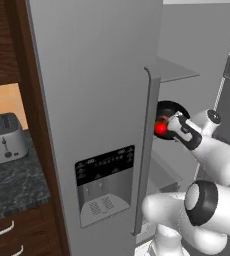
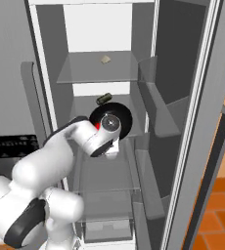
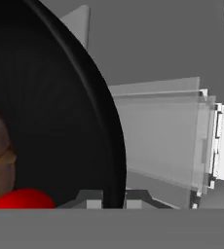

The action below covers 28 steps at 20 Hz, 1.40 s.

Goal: Pick the chicken drumstick and tomato from their plates and place them in the bowl. Then put the bowl in the fridge.

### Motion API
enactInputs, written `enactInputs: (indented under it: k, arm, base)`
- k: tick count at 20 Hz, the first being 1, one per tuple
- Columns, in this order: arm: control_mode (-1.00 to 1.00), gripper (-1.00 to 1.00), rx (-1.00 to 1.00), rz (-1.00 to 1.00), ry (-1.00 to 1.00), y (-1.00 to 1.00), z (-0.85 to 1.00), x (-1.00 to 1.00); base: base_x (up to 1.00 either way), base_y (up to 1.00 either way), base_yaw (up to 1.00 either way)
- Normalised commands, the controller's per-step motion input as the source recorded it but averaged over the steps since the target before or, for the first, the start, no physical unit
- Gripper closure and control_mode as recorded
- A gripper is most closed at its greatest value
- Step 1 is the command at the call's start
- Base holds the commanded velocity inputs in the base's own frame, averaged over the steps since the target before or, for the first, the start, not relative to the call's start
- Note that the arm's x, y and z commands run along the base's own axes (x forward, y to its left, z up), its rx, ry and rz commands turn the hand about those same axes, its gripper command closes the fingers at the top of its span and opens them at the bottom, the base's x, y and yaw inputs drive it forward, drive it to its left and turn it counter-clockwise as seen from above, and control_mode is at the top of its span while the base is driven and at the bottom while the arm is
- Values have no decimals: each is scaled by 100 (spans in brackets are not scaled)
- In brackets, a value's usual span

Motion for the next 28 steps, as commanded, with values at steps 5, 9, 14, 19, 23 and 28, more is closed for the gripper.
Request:
enactInputs:
  k: [5,9,14,19,23,28]
  arm:
    - [-100,100,-9,0,12,29,-16,84]
    - [-100,100,0,0,14,16,-30,53]
    - [-100,100,0,0,20,17,-42,55]
    - [-100,-100,0,-7,0,38,0,66]
    - [-100,-100,0,-6,0,10,0,16]
    - [-100,-100,3,-6,-3,-8,32,-64]
  base:
    - [0,0,0]
    - [0,0,0]
    - [0,0,0]
    - [0,0,0]
    - [0,0,0]
    - [0,0,0]
